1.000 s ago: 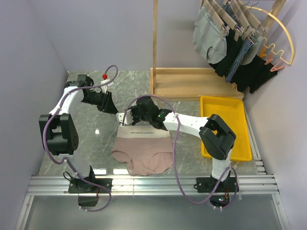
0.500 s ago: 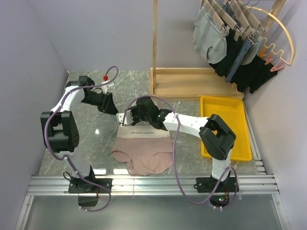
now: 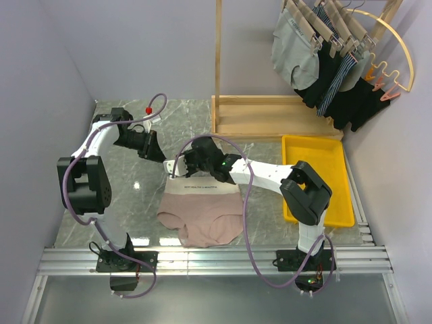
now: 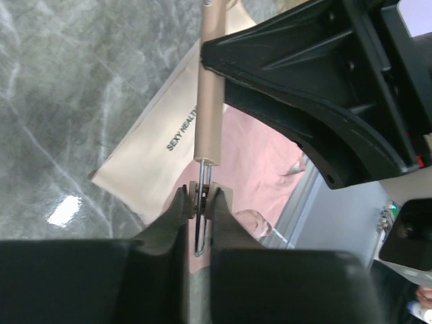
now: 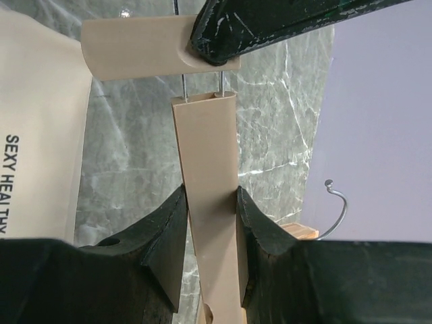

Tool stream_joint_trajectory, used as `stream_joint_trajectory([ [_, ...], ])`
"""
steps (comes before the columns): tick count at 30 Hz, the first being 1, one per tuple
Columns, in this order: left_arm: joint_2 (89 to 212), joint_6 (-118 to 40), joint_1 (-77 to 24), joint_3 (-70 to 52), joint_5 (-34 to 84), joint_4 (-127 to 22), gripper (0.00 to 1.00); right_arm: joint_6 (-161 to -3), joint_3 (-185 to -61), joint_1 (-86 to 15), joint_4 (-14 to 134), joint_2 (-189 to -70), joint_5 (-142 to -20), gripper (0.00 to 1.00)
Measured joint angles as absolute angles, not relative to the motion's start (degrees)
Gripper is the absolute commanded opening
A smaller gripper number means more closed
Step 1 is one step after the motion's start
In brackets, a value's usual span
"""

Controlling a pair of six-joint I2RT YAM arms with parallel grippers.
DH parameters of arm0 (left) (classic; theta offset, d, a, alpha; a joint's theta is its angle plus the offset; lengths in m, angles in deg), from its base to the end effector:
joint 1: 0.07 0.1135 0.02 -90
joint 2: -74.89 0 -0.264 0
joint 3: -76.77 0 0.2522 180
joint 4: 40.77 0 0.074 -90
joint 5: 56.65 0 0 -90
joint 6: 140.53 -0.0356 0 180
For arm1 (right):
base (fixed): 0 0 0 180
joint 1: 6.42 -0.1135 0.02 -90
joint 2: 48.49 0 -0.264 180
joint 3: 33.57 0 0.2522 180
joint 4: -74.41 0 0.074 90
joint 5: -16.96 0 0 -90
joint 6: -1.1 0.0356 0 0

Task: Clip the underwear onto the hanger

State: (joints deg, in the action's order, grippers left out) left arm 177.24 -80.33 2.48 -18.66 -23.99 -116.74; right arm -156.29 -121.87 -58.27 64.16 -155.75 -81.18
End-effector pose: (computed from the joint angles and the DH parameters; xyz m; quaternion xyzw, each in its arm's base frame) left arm 0.3394 -0.0149 0.2485 0.2352 0.8441 -0.4447 0.1856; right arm 0.2630 0.3430 0.2304 -0.7604 0.4041 -0.0076 0.5083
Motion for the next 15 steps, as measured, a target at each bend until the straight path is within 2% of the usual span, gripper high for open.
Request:
stream_joint_trajectory([
  [5,178.0,-80.2,2.6,-19.0,-25.5,-117.8,0.0,-156.7,-121.8,-58.3,63.9,-155.8,-80.8,0.0],
  [6,178.2,-79.8,2.7,-19.0,-25.7,-117.7,0.0,-156.7,-121.8,-58.3,63.9,-155.8,-80.7,0.03],
  [7,178.2,-79.4,2.8,-19.0,-25.8,-117.5,0.0,-156.7,-121.8,-58.3,63.9,-155.8,-80.5,0.16],
  [9,178.3,-78.3,3.0,-19.0,-26.0,-116.8,0.0,-156.4,-121.8,-58.3,63.9,-155.8,-79.9,0.27],
  [10,178.3,-77.6,3.1,-19.0,-26.1,-116.2,0.0,-156.2,-121.8,-58.3,64.0,-155.8,-79.7,0.37],
  [11,178.3,-77.0,3.2,-19.0,-26.2,-115.7,0.0,-155.9,-121.8,-58.3,64.1,-155.8,-79.4,0.42],
  [13,178.7,-75.9,3.2,-19.0,-26.7,-114.8,0.0,-155.0,-121.8,-58.3,64.3,-155.8,-78.6,0.5],
  [15,179.5,-75.0,3.2,-19.1,-25.6,-112.8,0.0,-154.0,-121.9,-58.3,64.5,-155.8,-78.3,0.51],
])
